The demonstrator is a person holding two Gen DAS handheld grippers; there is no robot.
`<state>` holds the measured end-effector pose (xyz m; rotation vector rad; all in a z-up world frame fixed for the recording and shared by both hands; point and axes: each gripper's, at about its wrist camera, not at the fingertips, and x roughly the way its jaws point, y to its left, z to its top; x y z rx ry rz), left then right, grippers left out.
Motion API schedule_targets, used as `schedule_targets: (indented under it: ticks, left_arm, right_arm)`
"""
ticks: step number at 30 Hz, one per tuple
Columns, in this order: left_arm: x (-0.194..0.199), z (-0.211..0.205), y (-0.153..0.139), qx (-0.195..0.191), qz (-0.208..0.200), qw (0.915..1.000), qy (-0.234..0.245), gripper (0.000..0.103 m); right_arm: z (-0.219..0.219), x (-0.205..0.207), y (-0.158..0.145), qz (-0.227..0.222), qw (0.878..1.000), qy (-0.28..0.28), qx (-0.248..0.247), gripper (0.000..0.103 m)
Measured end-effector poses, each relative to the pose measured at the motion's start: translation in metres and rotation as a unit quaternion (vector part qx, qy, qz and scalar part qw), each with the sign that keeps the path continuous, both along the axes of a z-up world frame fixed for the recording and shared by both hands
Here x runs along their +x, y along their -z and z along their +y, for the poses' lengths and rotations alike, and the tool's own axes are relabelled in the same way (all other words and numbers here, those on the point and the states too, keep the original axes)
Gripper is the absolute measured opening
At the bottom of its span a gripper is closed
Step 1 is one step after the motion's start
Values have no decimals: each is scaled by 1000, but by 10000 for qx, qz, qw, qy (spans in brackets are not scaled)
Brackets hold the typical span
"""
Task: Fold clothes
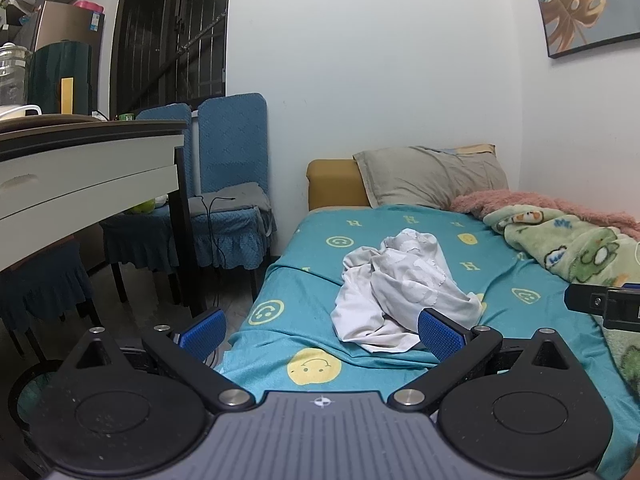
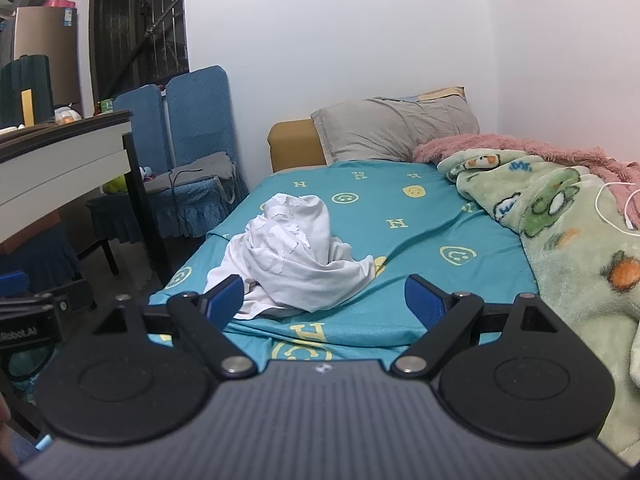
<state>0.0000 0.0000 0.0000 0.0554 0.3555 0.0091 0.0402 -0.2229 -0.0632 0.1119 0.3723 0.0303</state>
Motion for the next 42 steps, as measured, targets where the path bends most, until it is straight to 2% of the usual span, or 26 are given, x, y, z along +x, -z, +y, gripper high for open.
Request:
schedule_targets:
  ticks: [3, 31, 36, 42]
  left_arm:
    - [1, 0, 0, -109, 23, 9999, 6, 103]
    - [6, -8, 3, -62, 152, 9998, 68, 103]
    - [4, -7, 2, -111, 68, 9998, 127, 103]
    - [3, -10, 4, 42, -27, 9999, 151, 103]
  right_arm:
    - [-2, 0, 1, -4, 10000, -15, 15, 89]
    - [-5, 2, -1, 34, 9999, 68, 69, 89]
    - [-3, 1, -2, 31, 10000, 20, 61, 89]
    - [-3, -2, -5, -61, 9999, -48, 124, 89]
